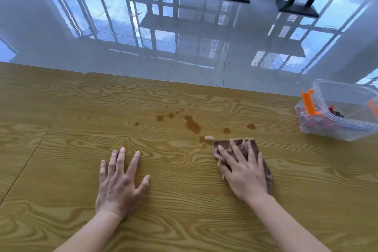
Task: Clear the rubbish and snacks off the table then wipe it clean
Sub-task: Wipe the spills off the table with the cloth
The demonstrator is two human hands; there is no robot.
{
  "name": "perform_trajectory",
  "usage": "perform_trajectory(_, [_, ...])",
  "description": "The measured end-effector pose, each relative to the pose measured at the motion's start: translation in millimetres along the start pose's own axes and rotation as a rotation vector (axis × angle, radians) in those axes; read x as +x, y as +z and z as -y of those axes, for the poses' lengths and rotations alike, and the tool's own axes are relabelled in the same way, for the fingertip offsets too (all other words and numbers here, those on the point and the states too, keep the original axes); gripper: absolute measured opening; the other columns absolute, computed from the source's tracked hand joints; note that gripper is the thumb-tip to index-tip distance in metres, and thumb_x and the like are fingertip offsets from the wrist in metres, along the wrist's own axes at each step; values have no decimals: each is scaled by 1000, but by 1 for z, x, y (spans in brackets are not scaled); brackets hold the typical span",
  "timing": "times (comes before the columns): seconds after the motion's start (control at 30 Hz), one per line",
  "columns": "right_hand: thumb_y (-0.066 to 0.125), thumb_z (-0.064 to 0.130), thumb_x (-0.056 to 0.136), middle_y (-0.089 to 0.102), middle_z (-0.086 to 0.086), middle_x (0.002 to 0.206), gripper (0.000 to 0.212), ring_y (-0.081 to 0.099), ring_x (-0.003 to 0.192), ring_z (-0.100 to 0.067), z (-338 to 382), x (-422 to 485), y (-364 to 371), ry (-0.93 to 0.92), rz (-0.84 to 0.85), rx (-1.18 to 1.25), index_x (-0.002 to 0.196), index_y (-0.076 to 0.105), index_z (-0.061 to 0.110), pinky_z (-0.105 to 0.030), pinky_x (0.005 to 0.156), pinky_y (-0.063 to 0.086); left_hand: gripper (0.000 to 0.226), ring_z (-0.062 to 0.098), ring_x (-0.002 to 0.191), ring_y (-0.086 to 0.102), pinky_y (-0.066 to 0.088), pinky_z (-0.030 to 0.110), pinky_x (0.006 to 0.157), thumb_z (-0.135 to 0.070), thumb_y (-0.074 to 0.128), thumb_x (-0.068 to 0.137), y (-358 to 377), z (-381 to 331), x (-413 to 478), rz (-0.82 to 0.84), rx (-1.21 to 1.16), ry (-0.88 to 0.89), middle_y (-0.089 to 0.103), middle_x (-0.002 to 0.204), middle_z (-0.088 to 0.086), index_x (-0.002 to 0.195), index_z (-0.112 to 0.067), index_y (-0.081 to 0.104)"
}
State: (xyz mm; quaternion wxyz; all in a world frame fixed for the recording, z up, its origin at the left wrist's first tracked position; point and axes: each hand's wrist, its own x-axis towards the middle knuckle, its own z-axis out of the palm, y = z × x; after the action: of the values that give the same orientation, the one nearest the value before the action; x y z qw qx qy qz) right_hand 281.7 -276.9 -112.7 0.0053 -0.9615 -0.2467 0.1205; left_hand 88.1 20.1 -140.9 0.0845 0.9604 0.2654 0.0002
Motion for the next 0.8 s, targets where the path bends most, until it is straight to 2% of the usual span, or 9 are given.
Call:
perform_trajectory(0.07, [6, 76, 90, -11, 19, 163, 58, -17, 149, -33, 17, 22, -6, 130, 33, 62, 145, -3, 62, -63, 116, -9, 79, 28, 151, 6, 5, 54, 121, -70, 30, 84, -1, 0, 0, 6, 8, -8, 17, 162, 13, 152, -31, 30])
perform_trajectory(0.1, [6, 74, 91, -13, 17, 163, 58, -17, 149, -36, 28, 24, -6, 129, 50, 56, 146, -3, 60, -63, 115, -10, 79, 28, 151, 5, 5, 53, 122, -71, 30, 84, -1, 0, 0, 10, 13, -10, 16, 162, 12, 152, -31, 29])
perform_trajectory(0.17, [8, 72, 94, -9, 15, 164, 56, -16, 149, -39, 44, 7, 0, -17, 33, -3, 148, 0, 59, -66, 115, -8, 79, 28, 151, 5, 5, 53, 122, -71, 29, 83, -1, -1, -1, 14, 17, -12, 16, 162, 12, 152, -32, 28])
perform_trajectory(0.3, [28, 66, 99, 16, 14, 164, 50, 4, 152, -33, 22, -55, 20, -368, -59, -60, 147, 20, 58, -63, 116, 12, 79, 29, 151, 9, 9, 55, 121, -71, 32, 83, -1, 1, -1, 10, 20, -8, 20, 161, 13, 151, -31, 32])
perform_trajectory(0.37, [25, 68, 98, 14, 16, 164, 50, 2, 153, -27, -12, -58, 17, -284, -42, -74, 147, 17, 60, -59, 118, 14, 79, 29, 151, 8, 8, 55, 121, -71, 32, 83, 0, 1, 0, 15, 22, -5, 19, 161, 13, 151, -31, 31])
perform_trajectory(0.5, [6, 74, 91, 2, 15, 165, 57, -3, 152, -26, -50, -10, 0, 141, -25, -16, 147, 2, 61, -52, 121, 4, 79, 29, 151, 9, 9, 55, 121, -70, 34, 83, 0, 0, 0, 10, 28, -1, 20, 161, 13, 151, -30, 33])
perform_trajectory(0.6, [8, 72, 92, -4, 14, 165, 59, -5, 152, -28, -44, 42, -16, 313, 24, 115, 148, 0, 58, -51, 121, -2, 78, 30, 150, 11, 10, 55, 120, -70, 34, 83, 1, 2, -1, 10, 35, 2, 22, 160, 14, 150, -29, 35])
perform_trajectory(0.7, [8, 70, 94, -8, 13, 165, 57, -7, 151, -30, -34, 48, -18, 296, 48, 109, 149, -1, 57, -52, 121, -4, 79, 32, 150, 14, 11, 56, 120, -69, 34, 83, 2, 1, -1, 3, 34, 10, 25, 159, 16, 150, -28, 36])
perform_trajectory(0.8, [5, 71, 93, -8, 18, 163, 53, -8, 152, -27, -27, -8, 3, 59, -19, 29, 145, -3, 63, -52, 121, 0, 80, 34, 149, 14, 11, 58, 119, -68, 32, 83, -1, -2, -1, 7, 31, 17, 25, 159, 19, 151, -25, 34])
